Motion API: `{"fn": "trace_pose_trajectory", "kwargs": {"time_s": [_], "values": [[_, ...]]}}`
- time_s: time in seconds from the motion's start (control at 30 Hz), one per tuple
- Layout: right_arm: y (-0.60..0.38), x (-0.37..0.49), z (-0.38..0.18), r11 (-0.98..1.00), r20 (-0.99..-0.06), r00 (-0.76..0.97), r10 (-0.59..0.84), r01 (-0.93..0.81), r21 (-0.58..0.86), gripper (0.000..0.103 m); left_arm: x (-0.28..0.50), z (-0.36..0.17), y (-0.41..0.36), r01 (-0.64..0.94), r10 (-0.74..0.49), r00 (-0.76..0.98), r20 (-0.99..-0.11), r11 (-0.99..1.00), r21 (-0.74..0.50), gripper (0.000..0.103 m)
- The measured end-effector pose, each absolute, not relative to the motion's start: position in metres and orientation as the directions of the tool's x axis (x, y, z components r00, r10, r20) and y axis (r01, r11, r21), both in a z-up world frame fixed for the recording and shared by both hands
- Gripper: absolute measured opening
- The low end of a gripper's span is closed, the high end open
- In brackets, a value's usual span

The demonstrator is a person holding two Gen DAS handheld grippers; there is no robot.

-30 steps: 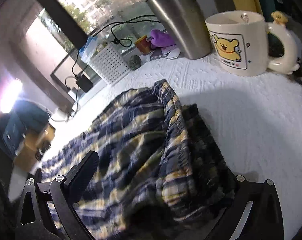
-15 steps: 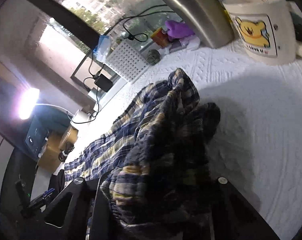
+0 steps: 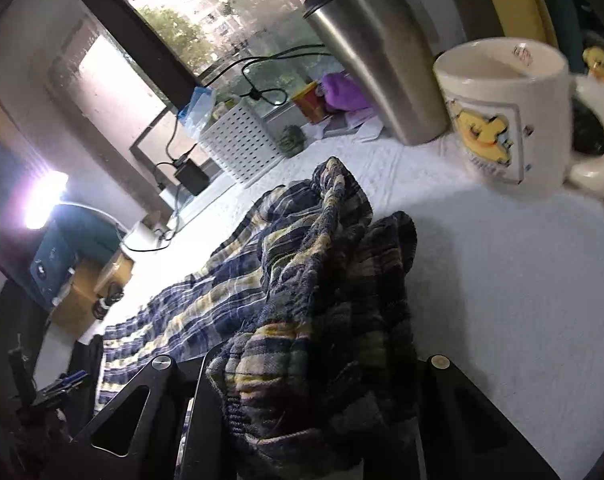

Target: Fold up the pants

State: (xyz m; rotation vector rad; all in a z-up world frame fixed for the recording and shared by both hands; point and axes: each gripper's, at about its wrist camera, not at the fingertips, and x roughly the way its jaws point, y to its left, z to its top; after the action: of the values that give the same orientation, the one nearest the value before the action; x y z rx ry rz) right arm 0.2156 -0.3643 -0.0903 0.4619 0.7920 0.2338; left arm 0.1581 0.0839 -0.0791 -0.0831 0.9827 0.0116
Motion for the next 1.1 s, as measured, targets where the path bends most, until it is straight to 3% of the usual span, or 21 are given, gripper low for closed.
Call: {"fn": "trace_pose_trajectory", "kwargs": {"time_s": [0.5, 0.6, 0.63, 0.67, 0.9, 1.1], "values": [[-0.365, 0.22, -0.104, 0.908, -0.695, 0.648, 0.31, 0.015, 0.419, 0.019, 0.169, -0.11, 0.082, -0.023, -0.085, 0.502, -0.86, 0.993, -0.112, 0.057], [-0.364, 0.22, -0.105, 0.908, -0.699, 0.645, 0.31, 0.019, 0.42, 0.02, 0.168, -0.11, 0.076, 0.002, -0.038, 0.52, -0.853, 0.999, -0.044, 0.031], [-0.364, 0.221, -0.105, 0.907, -0.7, 0.644, 0.31, 0.02, 0.42, 0.02, 0.168, -0.109, 0.076, 0.004, -0.05, 0.52, -0.853, 0.998, -0.055, 0.016], [-0.363, 0.221, -0.105, 0.908, -0.701, 0.643, 0.309, 0.02, 0.419, 0.02, 0.169, -0.109, 0.077, 0.002, -0.053, 0.519, -0.853, 0.998, -0.061, 0.01], [-0.36, 0.222, -0.106, 0.913, -0.709, 0.637, 0.304, 0.018, 0.408, 0.023, 0.167, -0.105, 0.08, -0.026, -0.036, 0.528, -0.848, 0.998, -0.058, 0.006], [-0.362, 0.219, -0.101, 0.907, -0.69, 0.652, 0.314, 0.007, 0.42, 0.023, 0.169, -0.101, 0.083, -0.036, -0.05, 0.521, -0.852, 0.996, -0.08, 0.011]]}}
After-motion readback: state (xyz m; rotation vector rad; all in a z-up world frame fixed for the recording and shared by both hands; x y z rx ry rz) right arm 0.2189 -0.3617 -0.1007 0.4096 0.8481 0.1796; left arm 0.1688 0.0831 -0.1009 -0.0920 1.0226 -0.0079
